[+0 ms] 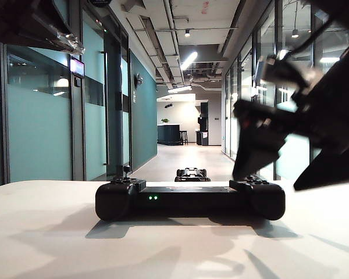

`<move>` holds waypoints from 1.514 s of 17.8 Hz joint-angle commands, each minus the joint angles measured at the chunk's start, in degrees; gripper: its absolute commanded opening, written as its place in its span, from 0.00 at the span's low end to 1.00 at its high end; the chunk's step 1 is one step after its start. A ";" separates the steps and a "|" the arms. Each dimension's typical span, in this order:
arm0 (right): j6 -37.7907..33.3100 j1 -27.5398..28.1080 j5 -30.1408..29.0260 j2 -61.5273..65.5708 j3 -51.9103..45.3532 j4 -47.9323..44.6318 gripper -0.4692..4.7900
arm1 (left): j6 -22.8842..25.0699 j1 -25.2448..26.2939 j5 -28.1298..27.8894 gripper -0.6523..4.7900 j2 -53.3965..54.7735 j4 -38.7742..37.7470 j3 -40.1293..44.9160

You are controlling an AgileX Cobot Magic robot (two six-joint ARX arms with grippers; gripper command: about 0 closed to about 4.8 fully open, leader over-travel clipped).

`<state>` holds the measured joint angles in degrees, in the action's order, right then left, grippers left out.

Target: Push the left joystick on the remote control sitting on the white table forward to make the robot dog walk in a straight line until it approaches the door.

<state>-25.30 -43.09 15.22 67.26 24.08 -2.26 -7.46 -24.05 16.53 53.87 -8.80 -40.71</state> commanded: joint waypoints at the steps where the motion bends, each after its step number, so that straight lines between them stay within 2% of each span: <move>1: -0.63 0.13 0.35 2.51 0.39 -4.11 0.97 | -0.04 -0.09 1.36 0.11 -0.13 0.68 -0.31; 5: -0.59 0.98 0.37 5.40 0.42 -8.31 0.97 | -0.04 -0.09 1.36 0.11 -0.13 0.70 -0.31; 13: -0.11 4.74 -1.31 7.80 0.44 -10.97 0.97 | -0.04 -0.09 1.53 0.11 -0.13 0.72 -0.31; 16: -0.11 4.68 -2.56 9.18 0.46 -12.70 0.96 | -0.04 -0.09 1.53 0.11 -0.13 0.72 -0.31; 18: -0.13 4.68 -2.93 11.04 0.46 -12.98 0.90 | -0.04 -0.09 1.53 0.11 -0.13 0.70 -0.31; 27: 0.04 4.70 -1.95 13.31 0.46 -16.04 0.90 | -0.04 -0.09 1.53 0.11 -0.13 0.68 -0.31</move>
<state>-25.50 -38.35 13.02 80.47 24.38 -17.30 -7.49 -24.05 17.61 53.87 -8.80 -40.71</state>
